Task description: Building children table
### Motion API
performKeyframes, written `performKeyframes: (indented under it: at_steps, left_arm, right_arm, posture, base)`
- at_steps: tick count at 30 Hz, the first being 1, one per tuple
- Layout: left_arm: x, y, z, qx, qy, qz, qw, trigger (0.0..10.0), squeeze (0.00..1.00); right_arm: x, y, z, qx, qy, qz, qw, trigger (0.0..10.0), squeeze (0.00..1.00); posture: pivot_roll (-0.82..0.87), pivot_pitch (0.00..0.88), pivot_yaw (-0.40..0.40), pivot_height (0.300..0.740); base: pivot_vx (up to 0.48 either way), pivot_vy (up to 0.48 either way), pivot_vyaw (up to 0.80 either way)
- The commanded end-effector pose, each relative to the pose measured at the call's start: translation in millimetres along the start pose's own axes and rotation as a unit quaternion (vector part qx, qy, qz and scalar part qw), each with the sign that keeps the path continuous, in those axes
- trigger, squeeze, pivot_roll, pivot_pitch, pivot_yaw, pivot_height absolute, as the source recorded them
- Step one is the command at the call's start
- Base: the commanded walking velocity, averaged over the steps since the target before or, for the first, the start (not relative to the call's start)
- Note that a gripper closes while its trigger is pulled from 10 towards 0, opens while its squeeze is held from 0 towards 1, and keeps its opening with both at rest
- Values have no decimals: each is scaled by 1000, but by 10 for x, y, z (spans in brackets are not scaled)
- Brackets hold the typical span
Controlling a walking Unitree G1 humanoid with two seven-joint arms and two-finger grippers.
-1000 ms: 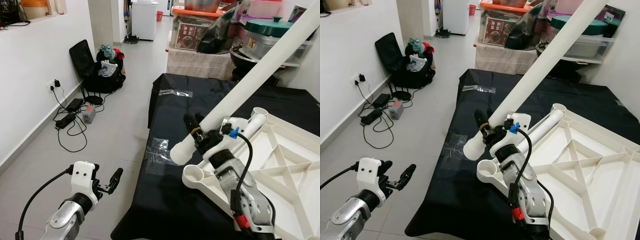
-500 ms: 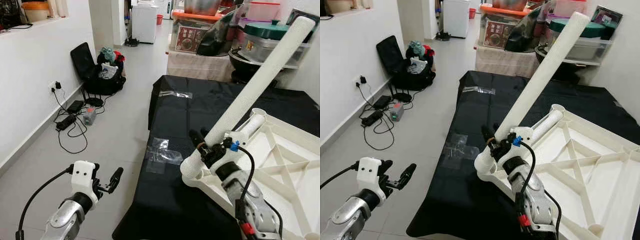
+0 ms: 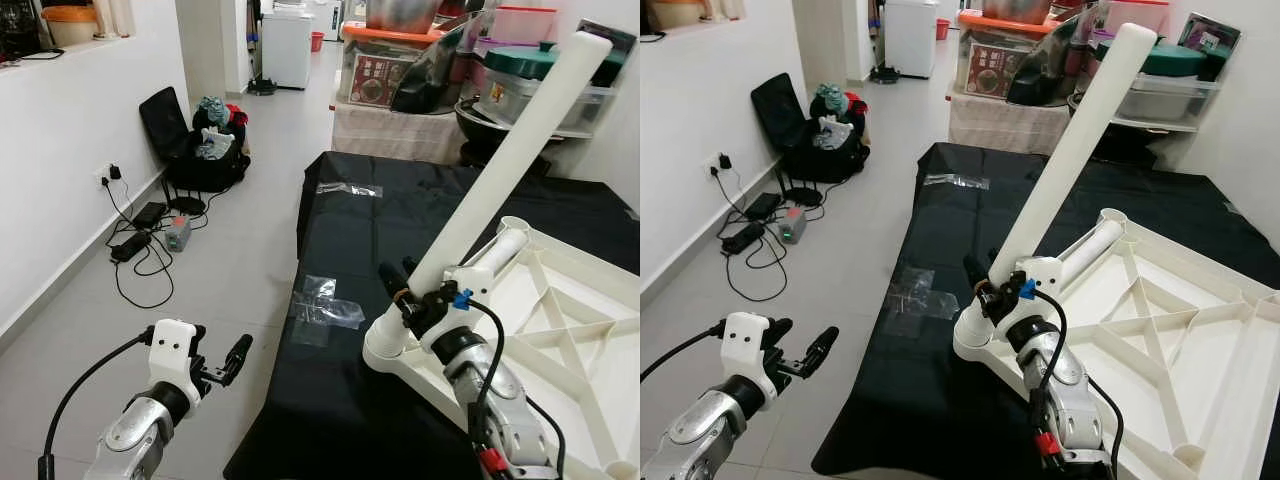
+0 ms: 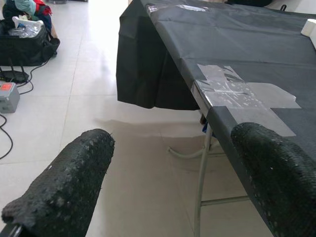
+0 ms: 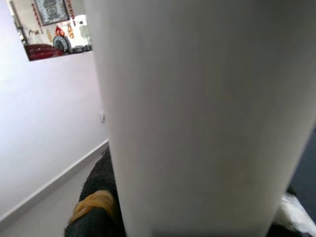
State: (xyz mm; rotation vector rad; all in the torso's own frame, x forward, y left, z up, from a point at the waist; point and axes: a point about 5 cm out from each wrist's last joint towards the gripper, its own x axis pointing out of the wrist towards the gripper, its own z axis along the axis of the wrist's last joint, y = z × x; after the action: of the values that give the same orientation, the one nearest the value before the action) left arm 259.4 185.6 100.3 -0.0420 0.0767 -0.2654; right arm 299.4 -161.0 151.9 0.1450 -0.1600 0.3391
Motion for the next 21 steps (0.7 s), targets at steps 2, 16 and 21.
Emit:
performKeyframes:
  at_steps: [2, 16, 21]
  left_arm:
    - [-21, -11, -50, 4, 10, -2, 1000, 10000, 0]
    - [13, -12, -37, 2, 10, -8, 1000, 10000, 0]
    - [25, -19, -43, -1, 11, -9, 1000, 10000, 0]
  right_arm:
    - [-72, -36, -184, -12, 45, -11, 999, 10000, 0]
    - [-46, 149, -175, -50, 59, 102, 992, 10000, 0]
    - [-97, 370, -59, -23, 51, 255, 965, 10000, 0]
  posture:
    - [129, 0, -84, 740]
    - [127, 0, -65, 740]
    - [136, 0, -78, 740]
  base:
    - [0, 0, 0]
    - [0, 0, 0]
    - [0, 0, 0]
